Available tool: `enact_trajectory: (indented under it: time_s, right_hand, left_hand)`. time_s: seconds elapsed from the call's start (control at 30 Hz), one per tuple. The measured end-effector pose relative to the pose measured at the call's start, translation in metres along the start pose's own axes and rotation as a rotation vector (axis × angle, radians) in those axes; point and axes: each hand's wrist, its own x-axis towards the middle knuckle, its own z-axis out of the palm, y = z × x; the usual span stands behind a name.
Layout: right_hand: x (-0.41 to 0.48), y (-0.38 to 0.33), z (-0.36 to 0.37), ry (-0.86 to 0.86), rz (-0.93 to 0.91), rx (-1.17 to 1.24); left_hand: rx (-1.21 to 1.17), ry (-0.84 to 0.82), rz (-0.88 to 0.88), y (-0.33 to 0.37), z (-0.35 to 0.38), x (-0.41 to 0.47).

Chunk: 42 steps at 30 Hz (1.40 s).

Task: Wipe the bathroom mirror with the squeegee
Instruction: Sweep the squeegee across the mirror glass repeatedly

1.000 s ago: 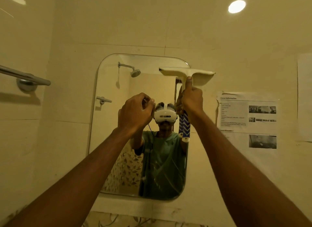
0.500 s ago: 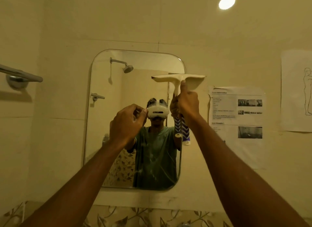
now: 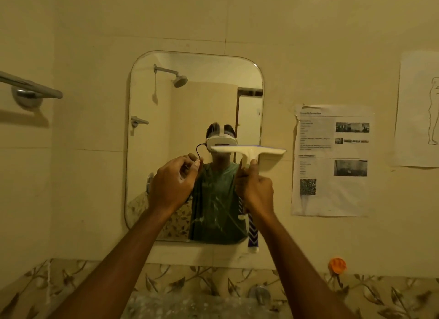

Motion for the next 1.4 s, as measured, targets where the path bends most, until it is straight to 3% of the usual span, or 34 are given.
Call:
enact_trajectory:
  time_s: [0.2, 0.47, 0.6, 0.87, 1.1, 1.4]
  right_hand:
    - [0.038, -0.048, -0.008, 0.013, -0.116, -0.006]
    - [-0.044, 0.056, -0.006, 0.025, 0.111, -0.077]
    - [-0.059, 0.06, -0.011, 0.025, 0.157, -0.137]
    - [-0.013, 0.005, -0.02, 0.015, -0.012, -0.091]
    - [-0.074, 0.088, -0.03, -0.021, 0.152, -0.202]
    - [-0.109, 0.14, -0.051, -0.057, 0.146, -0.357]
  left_hand:
    - [0.044, -0.05, -0.059, -0.01, 0.005, -0.012]
    - [-0.042, -0.048, -0.085, -0.016, 0.015, -0.04]
    - [-0.053, -0.05, -0.102, -0.017, 0.009, -0.053]
    - [-0.044, -0.112, -0.151, -0.017, 0.009, -0.066]
    - [-0.06, -0.134, -0.197, -0.023, 0.017, -0.088]
    - [-0.052, -0.168, -0.264, -0.023, 0.004, -0.101]
